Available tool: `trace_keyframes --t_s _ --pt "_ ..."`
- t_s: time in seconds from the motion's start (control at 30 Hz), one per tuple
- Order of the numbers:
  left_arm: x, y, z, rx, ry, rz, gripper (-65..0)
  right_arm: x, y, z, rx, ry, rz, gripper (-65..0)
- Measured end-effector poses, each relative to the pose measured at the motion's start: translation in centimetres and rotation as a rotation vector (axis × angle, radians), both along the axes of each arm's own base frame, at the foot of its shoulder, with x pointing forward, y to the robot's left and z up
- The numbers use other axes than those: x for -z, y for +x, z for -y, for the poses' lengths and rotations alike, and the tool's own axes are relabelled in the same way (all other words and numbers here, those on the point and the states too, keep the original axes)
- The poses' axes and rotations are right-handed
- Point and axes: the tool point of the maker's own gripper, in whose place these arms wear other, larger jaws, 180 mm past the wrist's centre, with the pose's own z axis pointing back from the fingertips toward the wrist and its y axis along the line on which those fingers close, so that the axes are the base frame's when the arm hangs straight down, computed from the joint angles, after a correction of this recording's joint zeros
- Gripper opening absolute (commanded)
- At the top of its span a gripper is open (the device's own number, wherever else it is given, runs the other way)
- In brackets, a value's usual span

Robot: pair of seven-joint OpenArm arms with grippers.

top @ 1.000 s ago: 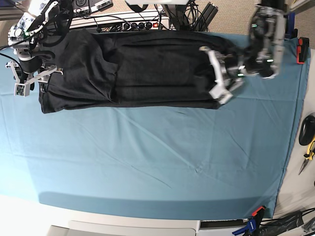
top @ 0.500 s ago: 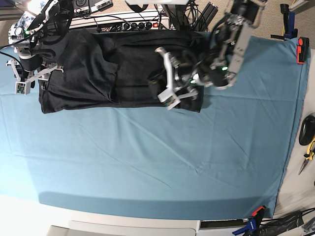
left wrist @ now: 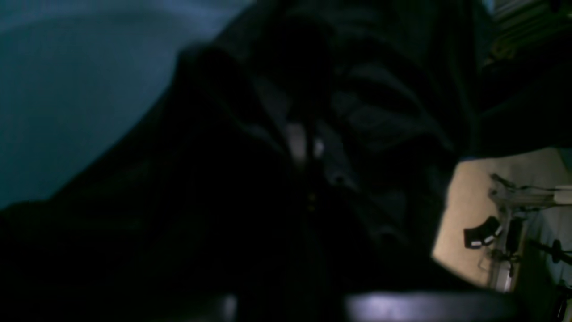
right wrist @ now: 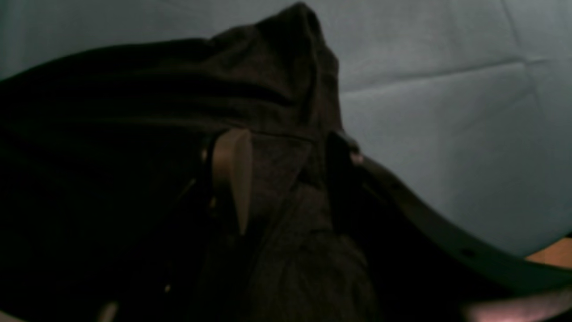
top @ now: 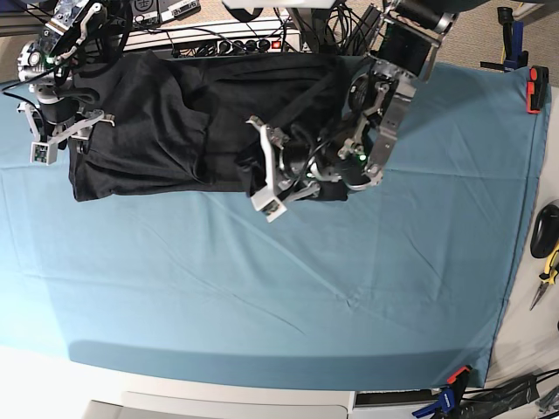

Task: Fold the T-shirt properly
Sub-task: 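Lift the end with the left gripper and fold it toward the right gripper, then lay the folded end over the strip's middle with the left gripper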

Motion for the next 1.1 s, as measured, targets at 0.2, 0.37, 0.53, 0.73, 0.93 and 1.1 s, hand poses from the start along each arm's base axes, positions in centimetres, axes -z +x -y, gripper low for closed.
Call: trace_keyframes --t_s 0.2,0.37,0.53,0.73,0.93,1.1 --pt "-0.6 -1.2 1.7 0.046 -0.031 -0.024 -65.0 0.4 -0.1 0.1 0.005 0.007 -0.009 -37.5" --pt "-0.7 -3.0 3.5 0.119 -0.027 -0.023 -65.0 0.4 -0.1 0.1 0.004 0.007 -0.009 -37.5" --pt "-1.1 -3.3 4.7 0.136 -0.030 -0.005 -65.0 0.4 -0.1 0.1 0.005 0.007 -0.009 -37.5" --pt "-1.6 -3.3 5.2 0.137 -0.046 -0.002 -65.0 0.4 -0.1 0.1 0.005 0.007 -0.009 -37.5" --pt "-1.5 -3.2 5.2 0.134 -0.043 0.003 -65.0 0.4 -0.1 0.1 0.004 0.007 -0.009 -37.5" --pt "-1.5 -3.3 5.2 0.135 -0.043 0.003 -65.0 0.4 -0.1 0.1 0.004 0.007 -0.009 -37.5"
